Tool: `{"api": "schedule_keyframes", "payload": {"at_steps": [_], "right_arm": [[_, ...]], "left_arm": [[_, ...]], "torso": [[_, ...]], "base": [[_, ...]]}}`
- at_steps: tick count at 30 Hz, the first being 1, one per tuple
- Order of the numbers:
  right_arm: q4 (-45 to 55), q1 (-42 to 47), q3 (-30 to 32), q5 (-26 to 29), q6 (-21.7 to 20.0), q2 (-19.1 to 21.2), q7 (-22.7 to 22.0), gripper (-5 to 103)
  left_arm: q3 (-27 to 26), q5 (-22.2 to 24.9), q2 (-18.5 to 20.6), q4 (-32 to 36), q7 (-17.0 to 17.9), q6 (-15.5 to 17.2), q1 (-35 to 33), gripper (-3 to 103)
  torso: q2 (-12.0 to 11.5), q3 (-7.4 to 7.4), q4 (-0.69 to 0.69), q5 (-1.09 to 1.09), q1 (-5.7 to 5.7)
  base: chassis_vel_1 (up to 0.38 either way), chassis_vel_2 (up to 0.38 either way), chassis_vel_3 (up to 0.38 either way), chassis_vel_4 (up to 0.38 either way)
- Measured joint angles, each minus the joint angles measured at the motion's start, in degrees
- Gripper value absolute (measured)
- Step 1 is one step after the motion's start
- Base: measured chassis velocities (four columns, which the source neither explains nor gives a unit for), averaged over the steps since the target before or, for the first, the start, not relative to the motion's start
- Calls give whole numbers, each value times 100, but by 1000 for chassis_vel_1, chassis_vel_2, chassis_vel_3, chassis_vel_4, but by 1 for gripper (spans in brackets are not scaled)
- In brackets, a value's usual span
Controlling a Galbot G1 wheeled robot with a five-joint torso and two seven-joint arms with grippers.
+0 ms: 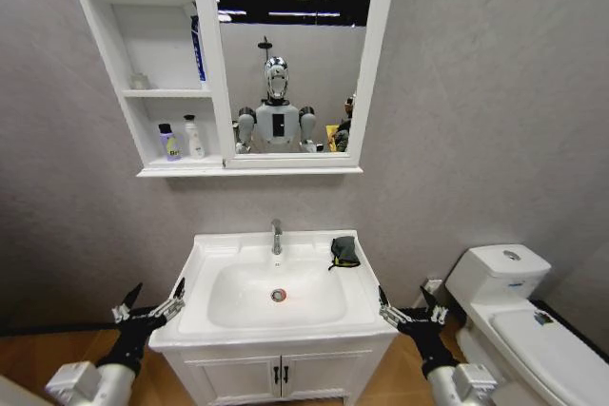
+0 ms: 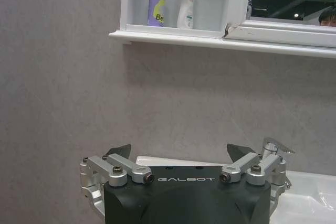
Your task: Move facial cleanser and shampoo from washbasin to cabinet, then wipe washbasin with towel.
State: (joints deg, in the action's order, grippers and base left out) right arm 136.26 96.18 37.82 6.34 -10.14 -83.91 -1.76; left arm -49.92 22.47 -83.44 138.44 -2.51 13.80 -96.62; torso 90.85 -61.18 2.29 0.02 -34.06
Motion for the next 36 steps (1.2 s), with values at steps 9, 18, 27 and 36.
{"api": "schedule_keyframes", "payload": {"at_steps": [9, 18, 27, 36], "right_arm": [[108, -2, -19, -18, 30, -16, 0, 100], [199, 110, 13, -42, 16, -49, -67, 100], [192, 111, -25, -50, -25, -32, -35, 100], [156, 64, -65, -73, -59, -23, -1, 100]], "left_arm": [[-39, -271, 10, -144, 93, -61, 232, 100], [-15, -255, 39, -167, 118, -58, 272, 100], [-3, -242, 50, -174, 129, -48, 290, 100], [1, -234, 55, -178, 134, -44, 298, 100]], "torso": [[-1, -1, 1, -2, -2], [-1, -1, 1, -2, -1], [-1, 0, 1, -2, -1], [-1, -1, 0, -2, -2]], "base": [[0, 0, 0, 0], [0, 0, 0, 0], [0, 0, 0, 0], [-71, 63, 69, -75]]}}
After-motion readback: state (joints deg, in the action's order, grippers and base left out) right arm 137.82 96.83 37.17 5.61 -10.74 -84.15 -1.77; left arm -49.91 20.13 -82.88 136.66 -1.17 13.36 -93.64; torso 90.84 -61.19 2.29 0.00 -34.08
